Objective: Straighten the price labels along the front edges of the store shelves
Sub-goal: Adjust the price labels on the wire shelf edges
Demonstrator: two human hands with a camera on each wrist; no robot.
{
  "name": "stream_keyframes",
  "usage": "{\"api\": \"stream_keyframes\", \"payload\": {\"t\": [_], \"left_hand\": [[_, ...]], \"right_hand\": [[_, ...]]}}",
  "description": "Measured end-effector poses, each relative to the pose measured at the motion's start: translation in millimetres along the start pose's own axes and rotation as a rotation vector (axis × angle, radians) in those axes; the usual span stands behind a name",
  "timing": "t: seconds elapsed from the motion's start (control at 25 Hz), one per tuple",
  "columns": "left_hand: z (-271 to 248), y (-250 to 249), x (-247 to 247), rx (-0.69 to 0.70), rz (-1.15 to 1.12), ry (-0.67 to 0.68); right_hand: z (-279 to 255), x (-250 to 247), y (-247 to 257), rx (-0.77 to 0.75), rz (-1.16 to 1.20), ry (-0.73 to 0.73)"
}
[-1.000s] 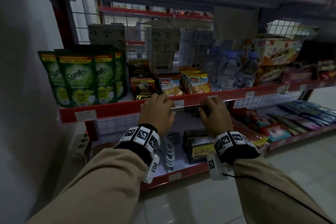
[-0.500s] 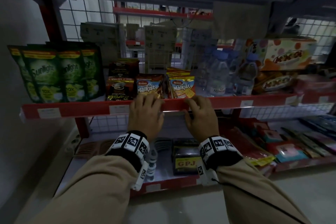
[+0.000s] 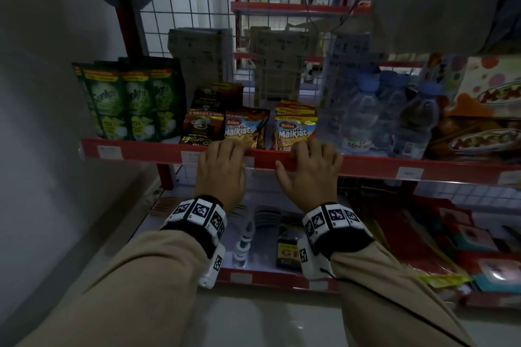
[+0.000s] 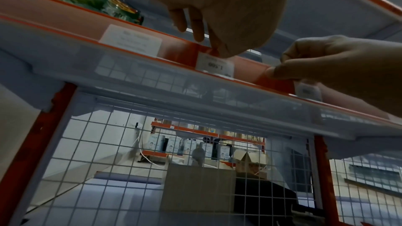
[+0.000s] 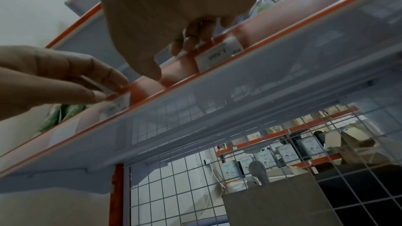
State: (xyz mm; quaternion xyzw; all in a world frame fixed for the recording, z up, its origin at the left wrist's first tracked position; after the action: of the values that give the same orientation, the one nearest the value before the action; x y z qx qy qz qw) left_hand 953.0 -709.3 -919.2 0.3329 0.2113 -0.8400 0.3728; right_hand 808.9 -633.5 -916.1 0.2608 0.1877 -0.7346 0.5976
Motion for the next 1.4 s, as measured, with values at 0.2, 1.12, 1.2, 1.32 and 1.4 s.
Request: {"api": "stream_keyframes", "payload": {"t": [0.2,1.12,1.2,1.32,1.4], "left_hand": [[7.9,1.4,-4.7,0.113,-0.014,0.035],[6.1,23.0,-1.3,0.281,-0.24,-0.056],[4.8,25.2,0.0,0.295,-0.278,-0.062],[5.9,29.3,0.9,0.254,-0.352,-0.056],[11.2,32.6,-0.1,0.204,-0.438,-0.047]], "right_hand": [[-1.4,0.8,-0.4,0.014,0.001,0.004],[24.7,18.7,81.1,-0.205,0.162,0.209],[23.7,21.7,83.0,-0.18,0.144,0.262],[28.3,23.0,80.5,-0.138,0.159,0.334],[35.3,24.1,75.0,-0.081,0.231,0.371]]}}
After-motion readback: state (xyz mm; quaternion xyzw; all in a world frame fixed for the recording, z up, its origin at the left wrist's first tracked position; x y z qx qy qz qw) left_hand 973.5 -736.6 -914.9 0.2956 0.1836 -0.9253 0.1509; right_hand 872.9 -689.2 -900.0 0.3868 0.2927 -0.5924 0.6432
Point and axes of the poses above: each hand's wrist, its own z-axis towards the middle knuckle, its own x-axis out of the palm, y = z × x, the point moved 9 cm from there along z, towards the middle knuckle, and after that the axes turned 7 degrees about -x, right-handed, at the moved point
